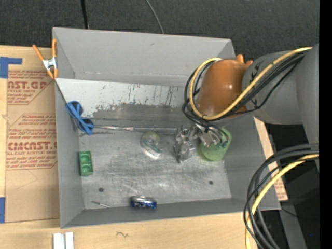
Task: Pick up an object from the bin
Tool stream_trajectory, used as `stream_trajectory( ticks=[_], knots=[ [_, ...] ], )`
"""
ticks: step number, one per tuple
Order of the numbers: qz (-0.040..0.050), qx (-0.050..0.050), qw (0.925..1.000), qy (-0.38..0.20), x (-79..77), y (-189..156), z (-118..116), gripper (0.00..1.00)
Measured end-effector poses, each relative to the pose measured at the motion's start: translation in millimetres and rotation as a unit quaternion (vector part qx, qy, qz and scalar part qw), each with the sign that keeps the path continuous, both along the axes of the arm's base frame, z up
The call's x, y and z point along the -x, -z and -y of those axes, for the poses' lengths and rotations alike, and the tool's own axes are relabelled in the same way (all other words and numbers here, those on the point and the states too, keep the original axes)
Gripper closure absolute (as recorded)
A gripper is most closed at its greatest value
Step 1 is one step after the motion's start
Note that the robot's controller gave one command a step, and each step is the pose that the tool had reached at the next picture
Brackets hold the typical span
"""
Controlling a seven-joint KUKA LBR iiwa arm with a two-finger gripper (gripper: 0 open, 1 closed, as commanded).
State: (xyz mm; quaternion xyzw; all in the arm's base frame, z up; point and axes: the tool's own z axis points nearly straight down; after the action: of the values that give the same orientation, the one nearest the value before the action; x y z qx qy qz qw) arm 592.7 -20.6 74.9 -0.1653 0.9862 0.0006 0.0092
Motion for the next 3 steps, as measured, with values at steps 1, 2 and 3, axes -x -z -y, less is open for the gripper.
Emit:
stream_trajectory(
  ticks=[1,2,3],
  knots=[
    [-0.0084,0.002,1.0,0.001,4.3,3,3,0.0],
    [-0.0089,0.004,0.9983,-0.057,64.0,-29,50,0.0],
    [-0.0092,-0.002,0.9974,-0.072,4.5,1,92,0.0]
  ],
)
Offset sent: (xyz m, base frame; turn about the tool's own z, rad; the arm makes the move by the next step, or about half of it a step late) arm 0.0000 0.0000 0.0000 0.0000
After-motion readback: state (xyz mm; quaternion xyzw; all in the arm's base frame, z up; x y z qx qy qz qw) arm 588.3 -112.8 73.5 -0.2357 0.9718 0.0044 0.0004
